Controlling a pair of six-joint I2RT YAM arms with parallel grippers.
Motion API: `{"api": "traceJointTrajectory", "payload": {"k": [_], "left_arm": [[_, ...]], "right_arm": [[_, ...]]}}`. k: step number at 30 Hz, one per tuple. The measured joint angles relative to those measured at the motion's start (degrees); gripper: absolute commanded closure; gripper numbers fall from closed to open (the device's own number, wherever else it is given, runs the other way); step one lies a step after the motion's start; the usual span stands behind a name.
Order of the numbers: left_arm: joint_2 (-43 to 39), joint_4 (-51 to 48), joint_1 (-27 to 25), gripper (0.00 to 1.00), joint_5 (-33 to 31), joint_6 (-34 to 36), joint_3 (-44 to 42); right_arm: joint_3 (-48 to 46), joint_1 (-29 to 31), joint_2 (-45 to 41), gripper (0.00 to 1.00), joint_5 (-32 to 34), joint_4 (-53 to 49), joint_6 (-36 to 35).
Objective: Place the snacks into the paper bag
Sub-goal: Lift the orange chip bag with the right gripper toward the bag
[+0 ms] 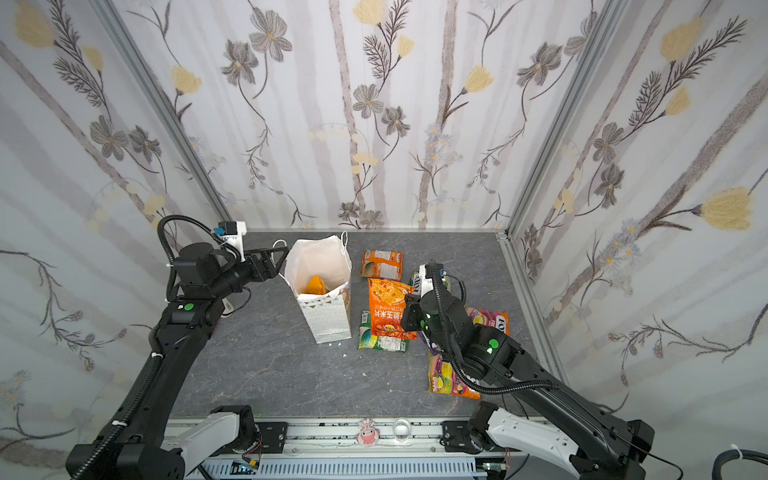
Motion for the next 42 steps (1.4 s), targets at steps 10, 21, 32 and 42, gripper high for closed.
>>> {"api": "traceJointTrajectory", "payload": {"k": [10,21,32,42], "left_arm": [[0.11,0.0,0.02,0.18,0.0,0.02,0.0],[0.11,0.0,0.02,0.18,-0.02,0.02,0.0],[0.11,0.0,0.0,0.18,-0.07,0.02,0.0],[-0.31,-0.02,0.07,0.18,-0.39,0.04,0.0]], "right_arm": [[9.42,0.04,3.65,1.0,-4.24,-1.36,-4.24],[15.56,0.22,5.66,1.0,-6.01,-2.1,-7.43],[22.88,0.39,8.94,1.0,-9.03,-3.21,-9.14],[36.09,4.66,17.88,1.0,-10.43,-4.72,-12.96]]}}
